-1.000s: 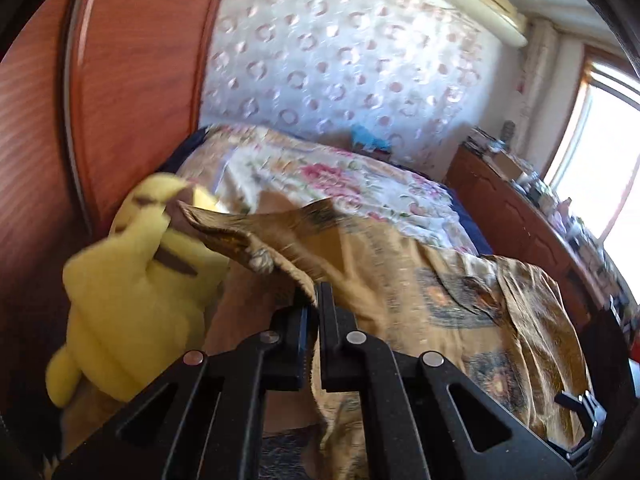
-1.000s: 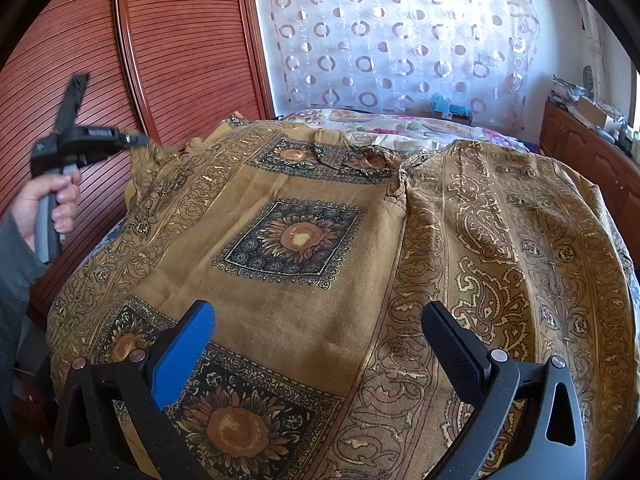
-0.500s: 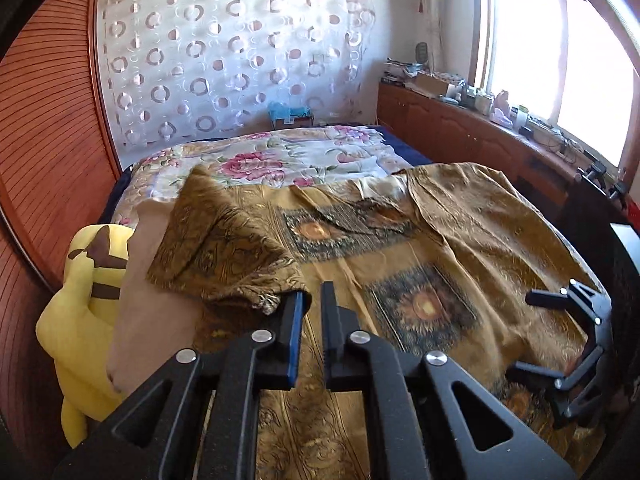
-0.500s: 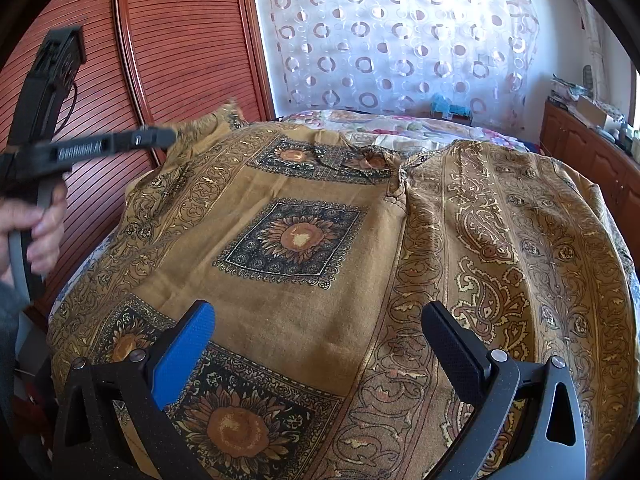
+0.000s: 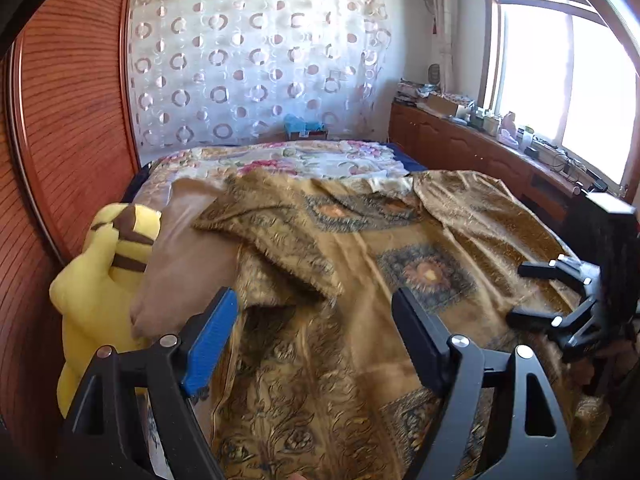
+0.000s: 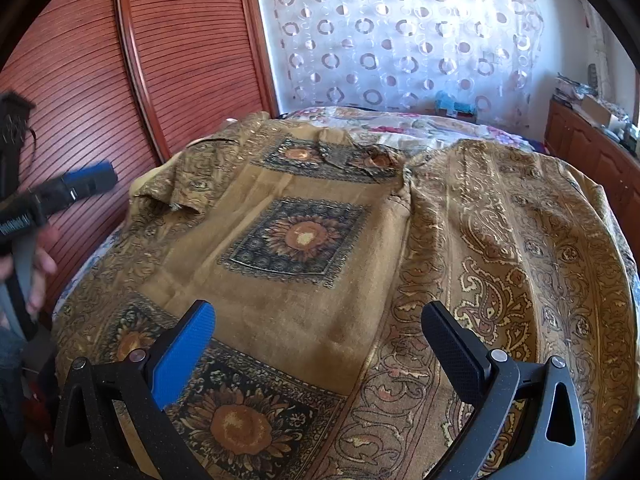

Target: Fold small clothes

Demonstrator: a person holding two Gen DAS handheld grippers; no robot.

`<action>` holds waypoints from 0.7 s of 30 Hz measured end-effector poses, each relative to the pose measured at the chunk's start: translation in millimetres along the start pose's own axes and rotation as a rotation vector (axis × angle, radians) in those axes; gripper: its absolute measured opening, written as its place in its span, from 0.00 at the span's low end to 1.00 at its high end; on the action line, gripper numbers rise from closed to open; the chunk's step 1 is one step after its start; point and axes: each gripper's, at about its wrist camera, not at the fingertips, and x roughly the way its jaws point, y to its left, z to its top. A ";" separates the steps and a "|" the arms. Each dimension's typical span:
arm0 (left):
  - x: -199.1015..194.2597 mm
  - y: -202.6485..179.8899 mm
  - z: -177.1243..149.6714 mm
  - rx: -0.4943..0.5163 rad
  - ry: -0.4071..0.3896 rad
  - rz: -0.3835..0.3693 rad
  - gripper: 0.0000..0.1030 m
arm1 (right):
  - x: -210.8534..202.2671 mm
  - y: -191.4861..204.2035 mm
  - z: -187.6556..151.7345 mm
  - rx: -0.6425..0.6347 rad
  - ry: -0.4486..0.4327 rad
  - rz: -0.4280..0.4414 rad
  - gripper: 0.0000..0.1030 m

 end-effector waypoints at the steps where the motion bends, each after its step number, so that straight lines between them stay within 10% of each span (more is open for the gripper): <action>1: 4.1 3.9 -5.2 -0.009 0.019 0.009 0.78 | -1.7 0.4 5.2 -0.012 -0.005 0.005 0.97; 10: -7.0 33.3 -25.0 -0.102 0.000 0.102 0.78 | 9.7 42.7 66.9 -0.259 -0.127 -0.022 0.93; 21: -43.7 45.3 -32.5 -0.143 -0.101 0.174 0.78 | 121.7 97.2 119.8 -0.281 -0.003 0.175 0.81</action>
